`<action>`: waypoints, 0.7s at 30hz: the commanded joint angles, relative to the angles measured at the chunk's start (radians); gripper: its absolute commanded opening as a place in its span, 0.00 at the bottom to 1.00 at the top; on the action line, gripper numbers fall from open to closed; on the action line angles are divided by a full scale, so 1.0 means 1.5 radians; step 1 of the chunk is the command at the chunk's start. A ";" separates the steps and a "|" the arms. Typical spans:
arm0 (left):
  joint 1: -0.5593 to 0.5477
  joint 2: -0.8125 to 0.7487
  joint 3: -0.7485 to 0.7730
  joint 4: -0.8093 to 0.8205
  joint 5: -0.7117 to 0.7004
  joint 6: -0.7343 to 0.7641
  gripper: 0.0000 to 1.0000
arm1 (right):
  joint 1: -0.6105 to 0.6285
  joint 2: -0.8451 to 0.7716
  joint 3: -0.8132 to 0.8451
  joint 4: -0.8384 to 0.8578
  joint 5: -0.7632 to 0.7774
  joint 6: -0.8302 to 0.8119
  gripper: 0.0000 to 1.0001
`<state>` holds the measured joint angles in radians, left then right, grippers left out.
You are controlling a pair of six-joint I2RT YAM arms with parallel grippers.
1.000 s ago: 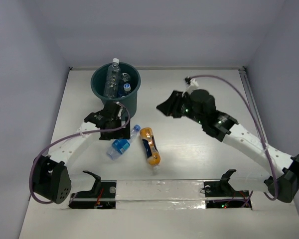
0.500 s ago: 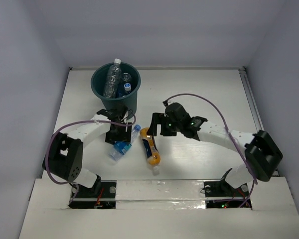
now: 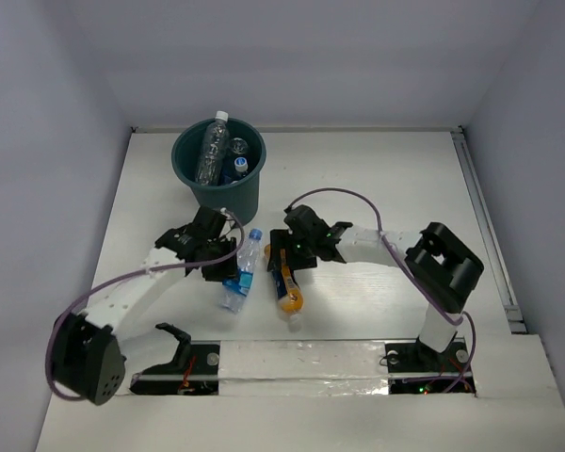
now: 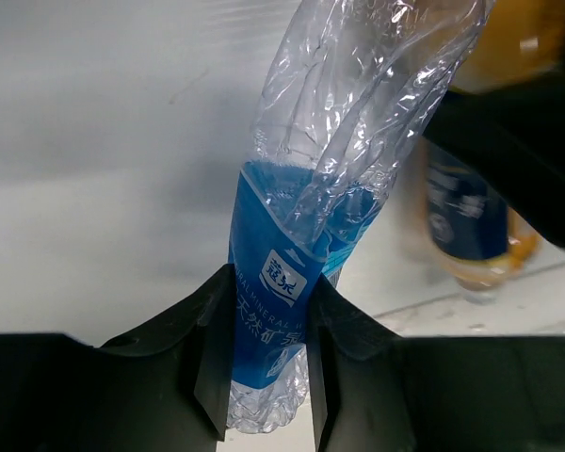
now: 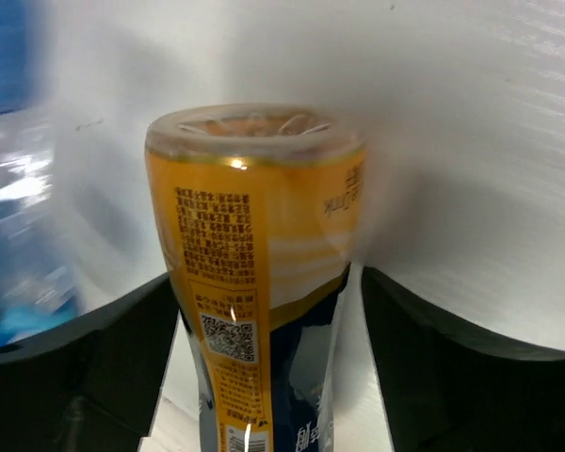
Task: Put the plastic bottles in the bin
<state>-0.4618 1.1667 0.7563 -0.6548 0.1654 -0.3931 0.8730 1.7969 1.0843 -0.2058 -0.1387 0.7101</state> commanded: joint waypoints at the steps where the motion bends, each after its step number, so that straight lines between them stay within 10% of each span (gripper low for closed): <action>1: -0.003 -0.087 0.051 -0.049 0.036 -0.046 0.21 | 0.002 0.002 0.020 0.001 0.015 -0.005 0.79; 6: -0.003 -0.154 0.167 -0.107 0.060 -0.073 0.20 | 0.002 -0.087 -0.051 0.024 0.029 0.016 0.53; 21: 0.049 0.120 0.756 0.055 -0.126 -0.055 0.22 | 0.002 -0.390 -0.004 -0.086 0.088 0.037 0.53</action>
<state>-0.4370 1.2579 1.8088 -0.6689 0.1089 -0.5117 0.8719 1.2457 0.9970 -0.2951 -0.0433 0.7528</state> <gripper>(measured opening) 0.257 0.565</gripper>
